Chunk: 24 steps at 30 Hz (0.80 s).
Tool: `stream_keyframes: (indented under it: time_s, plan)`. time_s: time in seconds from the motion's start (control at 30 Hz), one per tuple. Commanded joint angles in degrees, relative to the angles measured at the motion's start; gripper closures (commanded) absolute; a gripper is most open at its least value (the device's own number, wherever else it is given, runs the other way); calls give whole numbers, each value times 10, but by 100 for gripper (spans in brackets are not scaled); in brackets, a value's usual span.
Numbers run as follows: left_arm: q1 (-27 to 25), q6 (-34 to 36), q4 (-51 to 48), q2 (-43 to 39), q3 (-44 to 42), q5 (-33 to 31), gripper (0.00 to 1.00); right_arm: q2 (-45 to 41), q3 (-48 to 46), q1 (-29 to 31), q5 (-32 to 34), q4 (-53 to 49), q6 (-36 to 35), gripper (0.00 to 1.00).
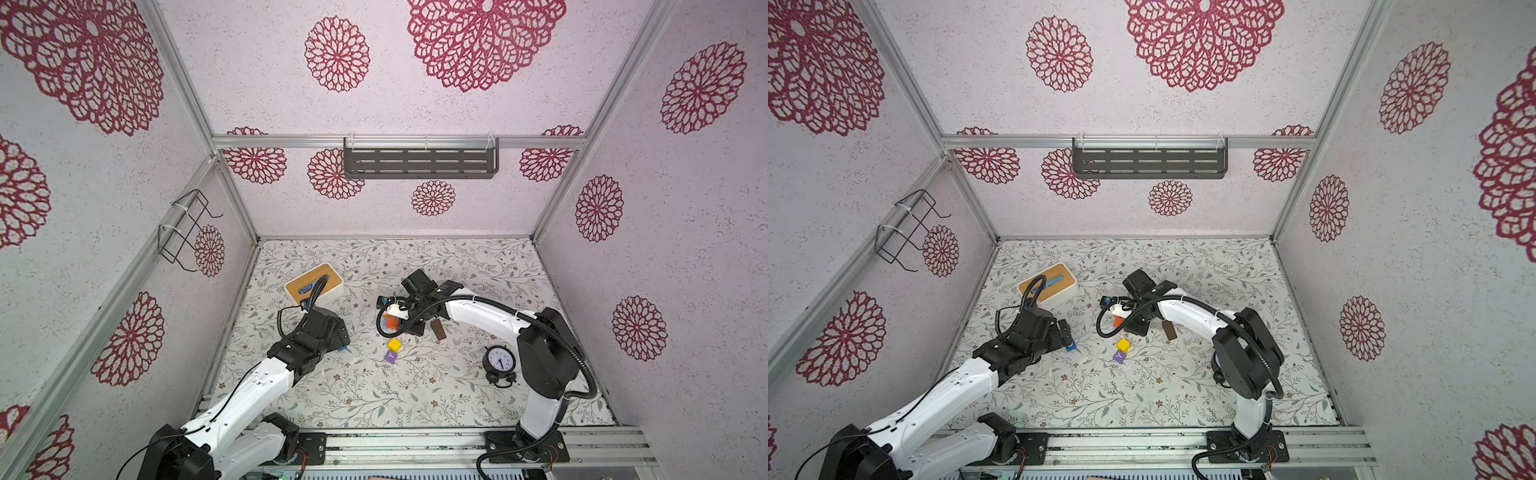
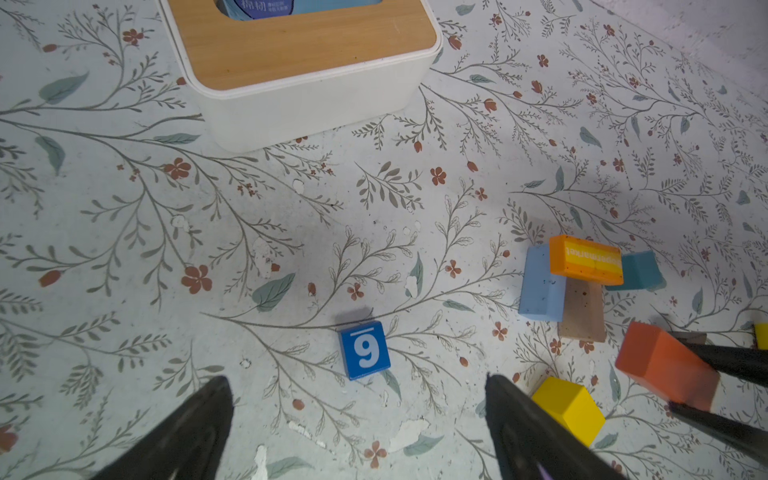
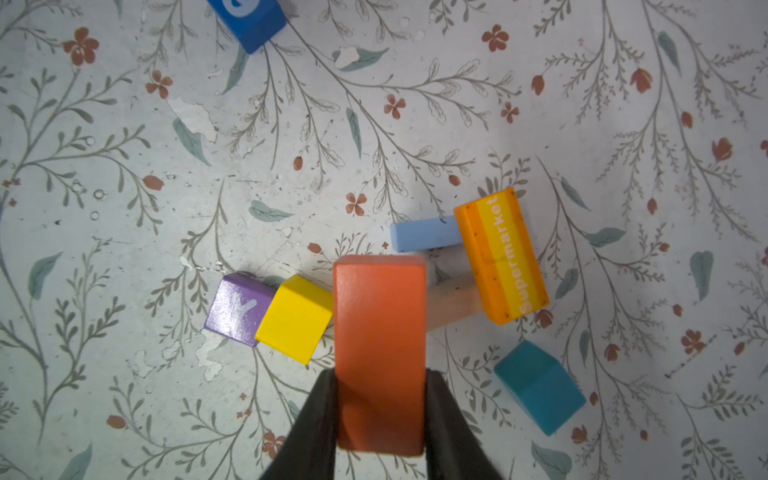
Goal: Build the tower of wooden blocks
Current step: 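Carry the red bar with the right gripper over the block structure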
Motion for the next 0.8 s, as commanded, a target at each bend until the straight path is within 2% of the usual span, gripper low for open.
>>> stream_keyframes:
  time_s: [0.0,0.77]
  plan:
    - [5,-3,23,12,0,-11,3,7,25,1,-9,3,-29,74]
    - [20,17,45,78,50,12,3,73,77,5,39,-11,-29,75]
